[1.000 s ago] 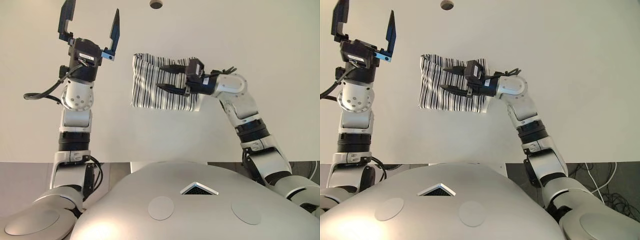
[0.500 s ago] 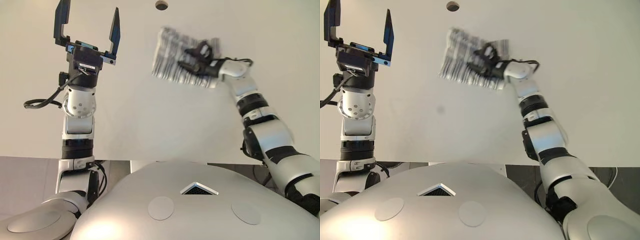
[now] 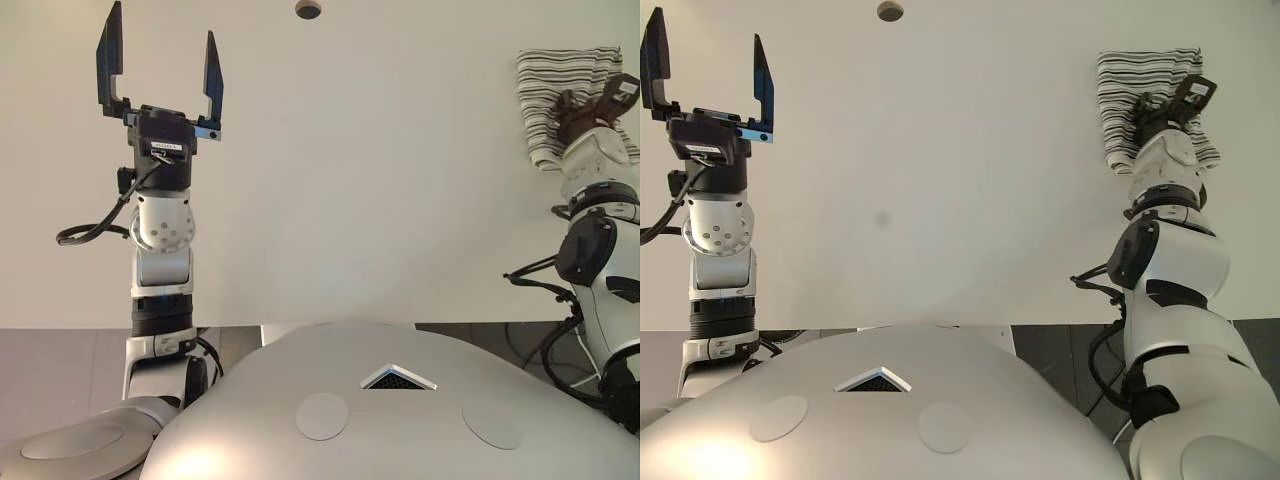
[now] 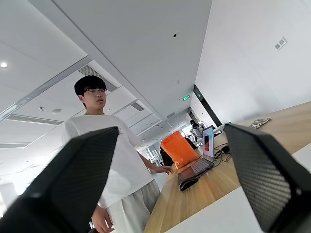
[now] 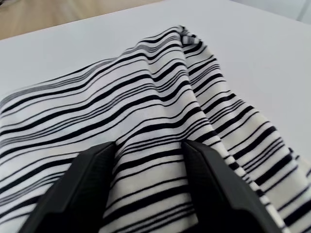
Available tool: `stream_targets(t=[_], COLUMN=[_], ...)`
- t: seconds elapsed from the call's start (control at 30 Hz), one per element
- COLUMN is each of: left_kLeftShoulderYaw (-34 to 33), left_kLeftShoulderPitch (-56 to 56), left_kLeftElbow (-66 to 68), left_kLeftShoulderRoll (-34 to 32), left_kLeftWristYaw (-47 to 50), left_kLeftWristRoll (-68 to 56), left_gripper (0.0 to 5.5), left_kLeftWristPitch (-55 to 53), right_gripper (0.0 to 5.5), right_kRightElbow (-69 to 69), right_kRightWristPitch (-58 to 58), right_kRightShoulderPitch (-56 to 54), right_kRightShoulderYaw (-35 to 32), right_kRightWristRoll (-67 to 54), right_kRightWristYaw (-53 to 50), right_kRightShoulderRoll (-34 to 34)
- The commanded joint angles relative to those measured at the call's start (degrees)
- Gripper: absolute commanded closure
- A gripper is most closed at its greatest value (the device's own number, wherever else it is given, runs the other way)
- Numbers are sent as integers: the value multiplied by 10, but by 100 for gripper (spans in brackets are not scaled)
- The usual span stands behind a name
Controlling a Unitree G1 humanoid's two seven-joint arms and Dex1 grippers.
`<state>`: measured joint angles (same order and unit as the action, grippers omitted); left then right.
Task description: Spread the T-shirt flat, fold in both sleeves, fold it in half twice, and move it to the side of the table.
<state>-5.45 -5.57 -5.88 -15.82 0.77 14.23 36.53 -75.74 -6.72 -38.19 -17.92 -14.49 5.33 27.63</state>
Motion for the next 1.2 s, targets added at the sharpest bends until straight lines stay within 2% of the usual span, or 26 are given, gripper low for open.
stream_targets(t=[0.03, 0.13, 0.2, 0.23, 0.33, 0.43, 0.7, 0.8, 0.9, 0.97, 1.17, 1.2], left_kLeftShoulderYaw=[-3, -15, -22, -21, -10, 12, 45, 40, 20, 18, 40, 37], left_kLeftShoulderPitch=[28, 73, 93, 102, 120, 137, 112, 109, 74, 63, 95, 98], left_kLeftElbow=[23, 90, 149, 185, 257, 325, 360, 366, 287, 260, 325, 329], left_kLeftShoulderRoll=[13, 34, 51, 59, 75, 82, 100, 100, 106, 117, 124, 123], left_kLeftWristYaw=[13, 31, 38, 40, 36, 33, 84, 94, 113, 107, 68, 65], left_kLeftWristRoll=[-10, -46, -73, -78, -87, -64, 37, 33, 41, -5, -66, -75], left_gripper=[148, 148, 148, 148, 148, 148, 148, 148, 148, 148, 148, 130], left_kLeftWristPitch=[-12, -2, 11, 25, 71, 131, 231, 224, 187, 166, 165, 165], right_gripper=[295, 295, 295, 295, 295, 295, 295, 295, 295, 295, 295, 295], right_kRightElbow=[108, 462, 596, 618, 621, 577, 512, 514, 520, 521, 488, 484], right_kRightWristPitch=[-163, -217, -197, -182, -179, -232, -333, -348, -367, -379, -396, -399], right_kRightShoulderPitch=[2, 129, 201, 230, 281, 299, 320, 328, 331, 331, 317, 315], right_kRightShoulderYaw=[-5, 51, 118, 145, 178, 174, 186, 191, 196, 200, 204, 205], right_kRightWristRoll=[27, 34, 36, 37, 34, 36, 100, 111, 135, 146, 138, 137], right_kRightWristYaw=[-60, -81, -77, -73, -45, 1, 28, 28, 20, 21, 42, 46], right_kRightShoulderRoll=[-12, -125, -191, -220, -258, -255, -251, -256, -259, -258, -253, -253])
